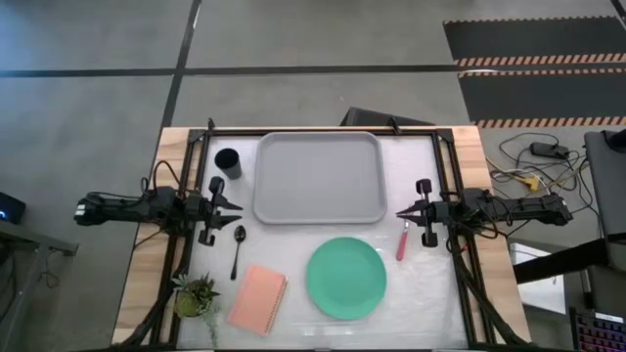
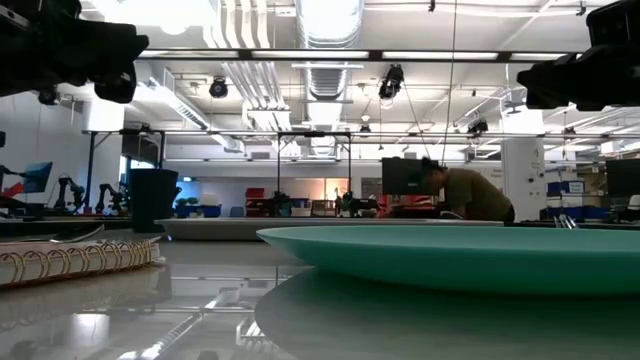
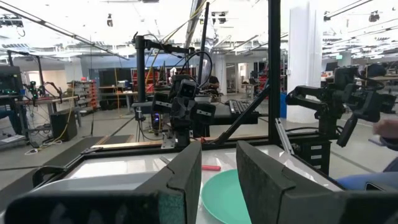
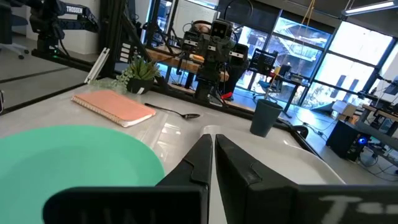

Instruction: Pick and place plate/cup/fork/spoon on tray

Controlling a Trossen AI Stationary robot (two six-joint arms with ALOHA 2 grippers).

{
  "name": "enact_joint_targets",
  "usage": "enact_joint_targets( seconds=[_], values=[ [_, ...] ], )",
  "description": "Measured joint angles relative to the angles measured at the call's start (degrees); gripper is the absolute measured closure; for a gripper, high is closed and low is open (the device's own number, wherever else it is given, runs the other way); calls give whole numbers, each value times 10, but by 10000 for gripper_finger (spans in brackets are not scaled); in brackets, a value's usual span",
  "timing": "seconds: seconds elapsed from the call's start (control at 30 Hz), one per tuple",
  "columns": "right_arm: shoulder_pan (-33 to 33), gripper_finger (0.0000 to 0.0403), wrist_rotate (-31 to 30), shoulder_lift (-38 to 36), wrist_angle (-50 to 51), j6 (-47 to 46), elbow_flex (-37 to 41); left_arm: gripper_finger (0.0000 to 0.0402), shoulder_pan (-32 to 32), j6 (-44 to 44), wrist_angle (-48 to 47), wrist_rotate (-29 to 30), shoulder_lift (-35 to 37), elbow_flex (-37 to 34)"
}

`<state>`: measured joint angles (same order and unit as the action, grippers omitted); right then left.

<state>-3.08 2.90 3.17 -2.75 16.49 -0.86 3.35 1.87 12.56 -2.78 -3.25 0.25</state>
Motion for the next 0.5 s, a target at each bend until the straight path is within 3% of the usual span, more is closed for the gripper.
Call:
enact_joint_targets(
  seconds=[0.5],
  values=[
    [0,394,0,0,-8,-1,0,318,0,0,5,0,0,0]
  ],
)
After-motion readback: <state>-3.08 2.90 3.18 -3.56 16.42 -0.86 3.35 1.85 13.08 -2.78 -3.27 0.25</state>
